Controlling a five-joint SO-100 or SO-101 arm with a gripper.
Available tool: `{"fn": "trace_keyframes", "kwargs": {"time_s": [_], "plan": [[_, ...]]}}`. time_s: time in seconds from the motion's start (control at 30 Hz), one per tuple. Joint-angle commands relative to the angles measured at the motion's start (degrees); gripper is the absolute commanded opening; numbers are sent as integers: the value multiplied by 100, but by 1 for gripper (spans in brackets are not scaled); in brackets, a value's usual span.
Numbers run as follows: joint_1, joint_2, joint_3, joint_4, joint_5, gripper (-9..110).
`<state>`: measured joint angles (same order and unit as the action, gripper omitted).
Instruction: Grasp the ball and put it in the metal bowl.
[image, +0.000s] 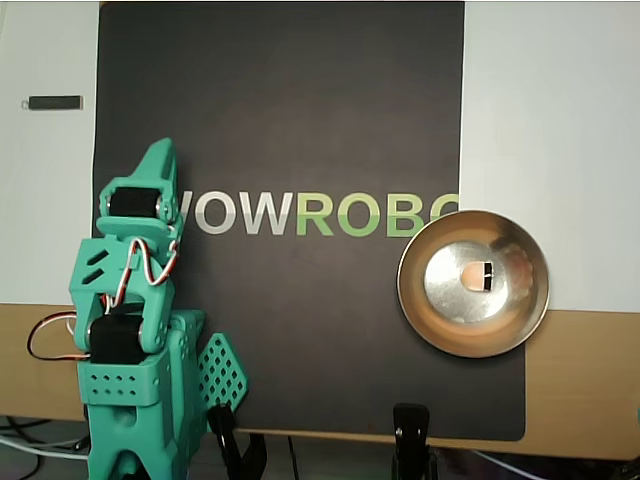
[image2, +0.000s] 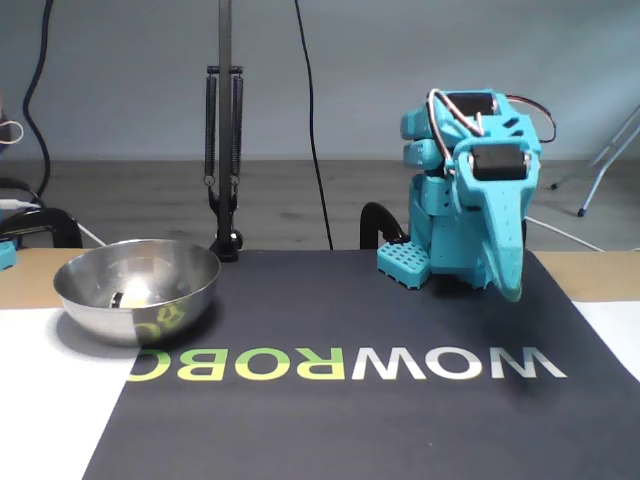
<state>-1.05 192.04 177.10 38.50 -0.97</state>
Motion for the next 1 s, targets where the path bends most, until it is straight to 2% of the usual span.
{"fn": "trace_keyframes", "kwargs": {"time_s": [0.0, 0.2, 0.4, 0.97], "plan": [[44, 316, 193, -44, -35, 0], [44, 316, 193, 44, -44, 0], [18, 325, 193, 809, -44, 0], [35, 334, 193, 835, -35, 0]]}}
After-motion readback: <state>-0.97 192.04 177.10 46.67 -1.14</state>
